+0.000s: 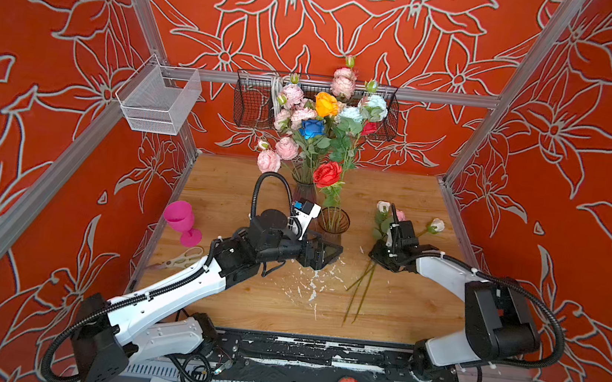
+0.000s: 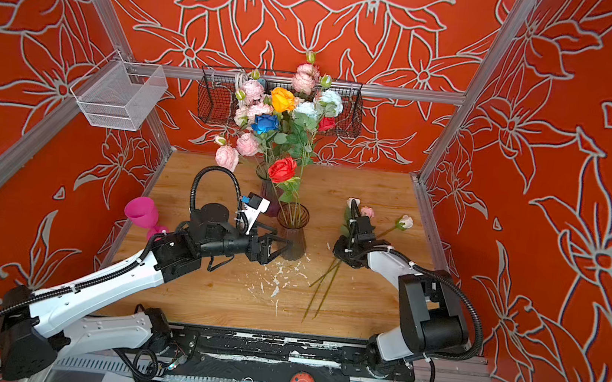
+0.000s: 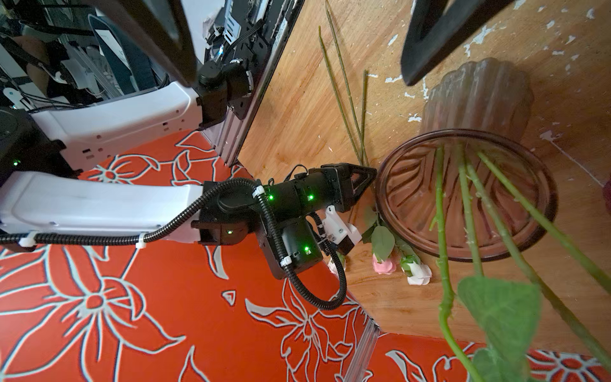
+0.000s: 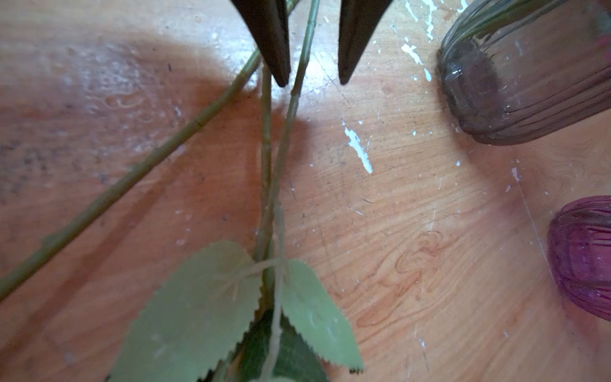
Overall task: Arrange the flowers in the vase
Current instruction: 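Close the right gripper on the pink rose stem below its leaves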
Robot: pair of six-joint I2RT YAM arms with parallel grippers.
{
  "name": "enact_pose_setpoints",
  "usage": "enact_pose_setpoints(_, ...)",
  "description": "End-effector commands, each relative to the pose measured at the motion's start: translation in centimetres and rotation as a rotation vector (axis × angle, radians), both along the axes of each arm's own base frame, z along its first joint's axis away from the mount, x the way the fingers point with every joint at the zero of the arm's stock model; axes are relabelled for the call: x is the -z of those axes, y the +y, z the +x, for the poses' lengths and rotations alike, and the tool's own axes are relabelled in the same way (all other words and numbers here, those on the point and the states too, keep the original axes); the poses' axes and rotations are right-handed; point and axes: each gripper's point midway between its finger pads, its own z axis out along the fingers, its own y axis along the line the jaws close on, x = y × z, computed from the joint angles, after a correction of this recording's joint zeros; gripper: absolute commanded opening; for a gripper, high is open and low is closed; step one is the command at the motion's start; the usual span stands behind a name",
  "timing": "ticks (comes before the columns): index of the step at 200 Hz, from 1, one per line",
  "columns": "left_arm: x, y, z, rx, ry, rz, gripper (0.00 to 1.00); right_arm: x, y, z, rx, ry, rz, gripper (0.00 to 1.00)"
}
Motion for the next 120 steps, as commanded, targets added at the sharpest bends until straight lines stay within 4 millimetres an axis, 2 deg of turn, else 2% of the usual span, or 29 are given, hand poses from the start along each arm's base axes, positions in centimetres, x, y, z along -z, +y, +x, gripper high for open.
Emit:
enact_pose_setpoints(1,-1.7,0.0,-0.3,0.008,-0.029,-0.028,0.96,1.3,0.1,-0.4,0.002,0.045,-0.004,0.27)
enact_pose_setpoints(38,-2.1,0.3,-0.4,0.001,-0.039,-0.035,0.96,3.0,-0.7,-0.1,0.055,0.077,-0.031,0.22)
enact_pose_setpoints(70,-2.1,0.2,-0.4,0.003,-0.037,-0.038,0.96,2.9,-1.6,-0.1,0.110,0.043,-0.048,0.10)
enact_pose_setpoints(97,-2.1,0.3,-0.4,-0.001,-0.042,-0.034,0.96,0.6,-0.9,0.6,0.084,-0.019,-0.013,0.03)
enact_pose_setpoints(120,-2.2,0.6,-0.2,-0.019,-0.061,-0.021,0.97,-2.5,-0.4,1.5,0.062,-0.106,0.018,0.00)
